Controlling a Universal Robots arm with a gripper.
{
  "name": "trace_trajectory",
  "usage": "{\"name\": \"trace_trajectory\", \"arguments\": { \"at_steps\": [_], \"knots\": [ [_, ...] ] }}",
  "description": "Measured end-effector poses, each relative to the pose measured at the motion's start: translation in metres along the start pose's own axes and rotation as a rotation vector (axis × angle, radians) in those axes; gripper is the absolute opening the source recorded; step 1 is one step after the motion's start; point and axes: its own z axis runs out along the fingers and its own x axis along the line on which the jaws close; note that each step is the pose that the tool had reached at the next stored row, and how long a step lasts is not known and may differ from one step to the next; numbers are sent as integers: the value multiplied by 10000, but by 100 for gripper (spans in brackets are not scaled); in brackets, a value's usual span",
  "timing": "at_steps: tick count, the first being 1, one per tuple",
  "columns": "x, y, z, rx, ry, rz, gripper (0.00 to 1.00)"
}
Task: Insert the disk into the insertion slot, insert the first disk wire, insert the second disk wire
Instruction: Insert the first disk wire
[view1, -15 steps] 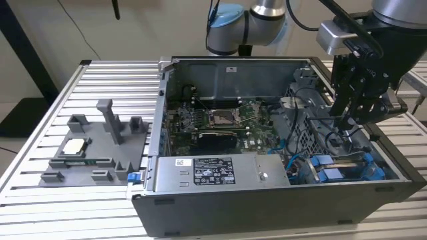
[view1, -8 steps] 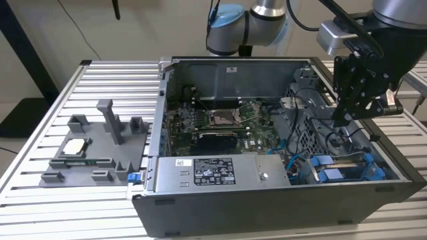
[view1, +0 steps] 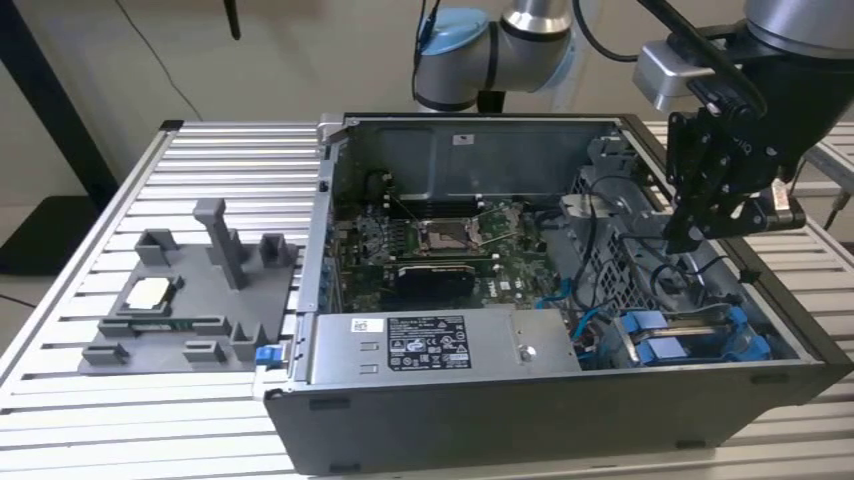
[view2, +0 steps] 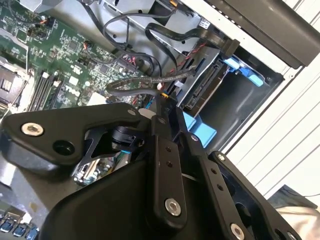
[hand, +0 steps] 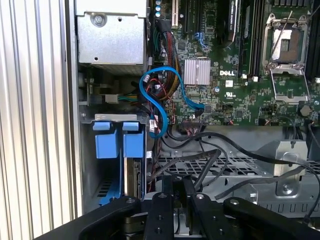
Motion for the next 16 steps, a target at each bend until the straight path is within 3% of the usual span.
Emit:
{"name": "trace_trajectory", "arguments": {
  "at_steps": [16],
  "knots": [
    [5, -4, 62, 1, 33, -2, 19]
  ]
}}
